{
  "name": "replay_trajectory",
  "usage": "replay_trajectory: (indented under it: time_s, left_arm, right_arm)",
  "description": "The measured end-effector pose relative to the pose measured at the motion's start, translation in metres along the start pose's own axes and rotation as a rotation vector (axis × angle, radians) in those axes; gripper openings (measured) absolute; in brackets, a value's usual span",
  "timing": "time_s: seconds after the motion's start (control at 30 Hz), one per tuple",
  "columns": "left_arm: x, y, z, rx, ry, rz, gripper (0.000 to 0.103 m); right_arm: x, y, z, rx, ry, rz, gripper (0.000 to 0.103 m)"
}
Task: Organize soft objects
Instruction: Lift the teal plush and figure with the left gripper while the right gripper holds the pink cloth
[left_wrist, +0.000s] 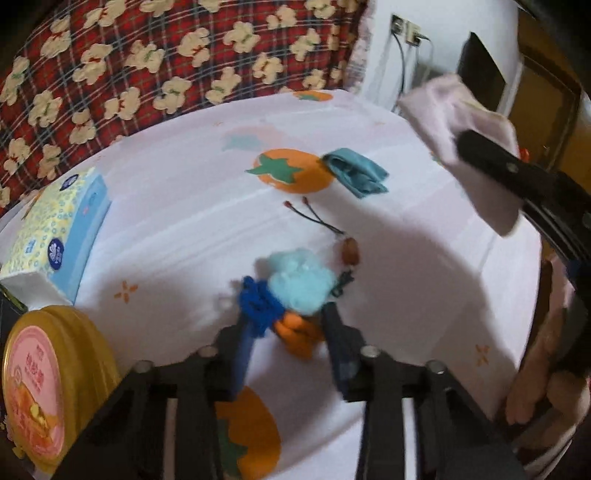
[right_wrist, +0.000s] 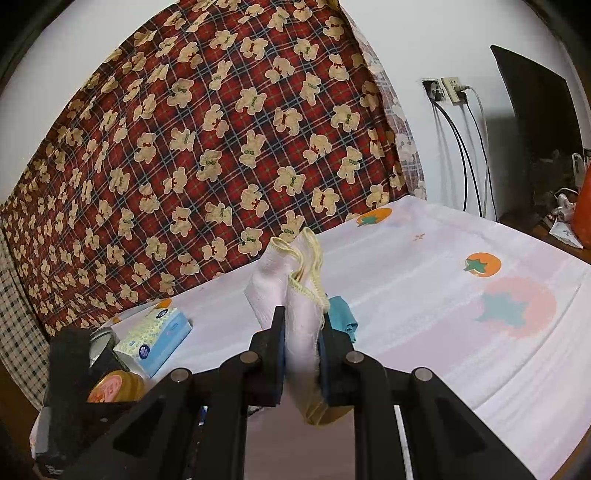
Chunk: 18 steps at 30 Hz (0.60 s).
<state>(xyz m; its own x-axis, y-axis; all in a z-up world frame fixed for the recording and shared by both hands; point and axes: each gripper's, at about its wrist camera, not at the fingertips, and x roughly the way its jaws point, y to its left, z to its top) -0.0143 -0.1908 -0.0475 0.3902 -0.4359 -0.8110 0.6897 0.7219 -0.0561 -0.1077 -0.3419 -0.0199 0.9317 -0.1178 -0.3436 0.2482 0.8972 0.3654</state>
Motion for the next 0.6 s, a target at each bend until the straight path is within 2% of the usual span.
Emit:
replay_trajectory:
  time_s: [0.07, 0.13, 0.2, 0.27, 0.43, 0.5, 0.6]
  left_arm:
    - [-0.005, -0.002, -0.001, 0.028, 0.01, 0.004, 0.027]
    - [-0.014, -0.005, -0.001, 0.068, -0.018, 0.026, 0.032]
    - [-0.024, -0.008, 0.004, 0.093, -0.065, 0.058, 0.059]
    - [-0.032, -0.011, 0.009, 0.107, -0.105, 0.064, 0.066]
    - [-0.032, -0.021, 0.027, 0.172, -0.13, 0.104, 0.071]
    - [-0.019, -0.023, 0.034, 0.182, -0.09, 0.087, 0.069]
    - [0.016, -0.025, 0.04, 0.19, 0.053, 0.049, 0.06]
  right_arm:
    - [0.0, 0.001, 0.001, -0.002, -0.004, 0.0, 0.016]
    - [0.001, 0.003, 0.002, -0.005, -0.006, -0.001, 0.016]
    - [0.001, 0.002, 0.002, -0.003, -0.001, 0.001, 0.016]
    - [-0.001, 0.002, 0.002, -0.002, -0.003, 0.002, 0.016]
    - [-0.002, 0.001, 0.006, 0.002, -0.011, -0.004, 0.016]
    - [-0.002, -0.001, 0.008, 0.007, -0.014, -0.009, 0.016]
    - [-0.003, -0.006, 0.009, 0.023, -0.017, -0.013, 0.016]
